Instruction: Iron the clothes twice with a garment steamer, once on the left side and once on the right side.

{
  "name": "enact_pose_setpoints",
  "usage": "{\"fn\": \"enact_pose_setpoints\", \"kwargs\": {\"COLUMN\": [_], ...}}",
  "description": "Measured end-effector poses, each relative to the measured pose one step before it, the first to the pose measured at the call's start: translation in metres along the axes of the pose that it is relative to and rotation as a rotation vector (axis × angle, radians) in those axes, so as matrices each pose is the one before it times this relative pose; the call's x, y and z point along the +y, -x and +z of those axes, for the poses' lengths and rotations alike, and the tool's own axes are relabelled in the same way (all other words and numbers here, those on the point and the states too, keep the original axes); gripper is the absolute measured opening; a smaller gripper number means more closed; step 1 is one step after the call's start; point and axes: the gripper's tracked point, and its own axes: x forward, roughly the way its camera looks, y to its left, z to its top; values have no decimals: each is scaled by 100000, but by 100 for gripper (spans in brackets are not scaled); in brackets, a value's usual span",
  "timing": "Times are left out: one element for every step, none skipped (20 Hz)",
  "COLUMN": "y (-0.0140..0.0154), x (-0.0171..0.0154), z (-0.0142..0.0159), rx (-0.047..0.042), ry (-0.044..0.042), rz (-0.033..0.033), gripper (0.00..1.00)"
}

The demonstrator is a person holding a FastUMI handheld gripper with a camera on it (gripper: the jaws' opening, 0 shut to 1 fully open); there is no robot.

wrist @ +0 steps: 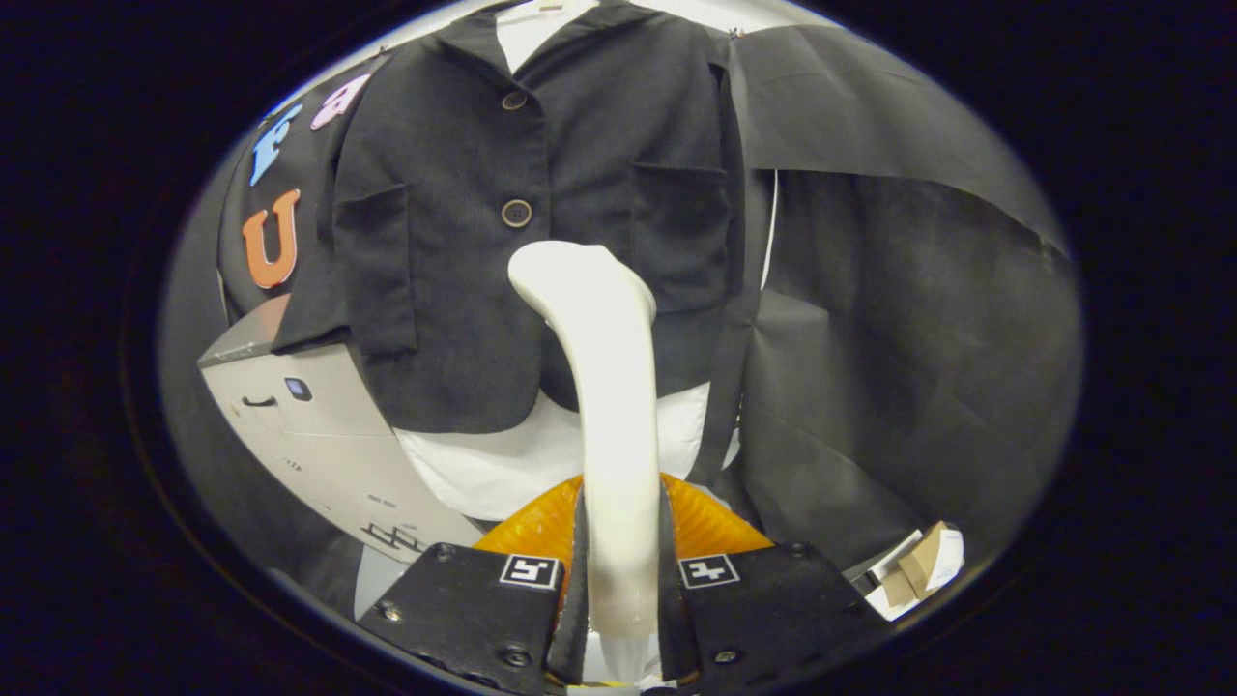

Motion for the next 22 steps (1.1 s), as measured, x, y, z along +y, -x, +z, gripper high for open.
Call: {"fn": "enact_pose_setpoints", "kwargs": {"y": [1171,1042,1488,1710,1784,1865,1655,1858,1747,1973,1466,1703,1334,1492,1097,1246,1036,893,836,944,855,710], "x": [196,78,140,143,340,218,165,342,428,215,334,386,364,390,291,305,452,210,256,421,320,30], "z": [176,43,21,-24,-16,-197,-43,-100,-66,-375,-353,-443,-310,-615,-482,-723,-725,-733,-589,-853,-694,-815], "rx": [-1076,-1602,-1673,-1647,-1555,-1318,-1130,-1601,-1241,-846,-265,-489,-518,-464,-391,-259,211,482,261,444,214,-72], "ry": [-1123,-622,-342,-702,-953,-240,-65,-726,-379,-326,-29,290,32,1230,1416,1733,1222,1060,1086,-58,527,1123], "rz": [33,-178,58,385,532,266,373,662,784,420,598,1496,1129,1294,1292,1410,1039,950,649,923,1181,591], "gripper": [32,32,32,32,32,32,32,32,32,32,32,32,32,32,32,32,32,32,32,32,32,32]}}
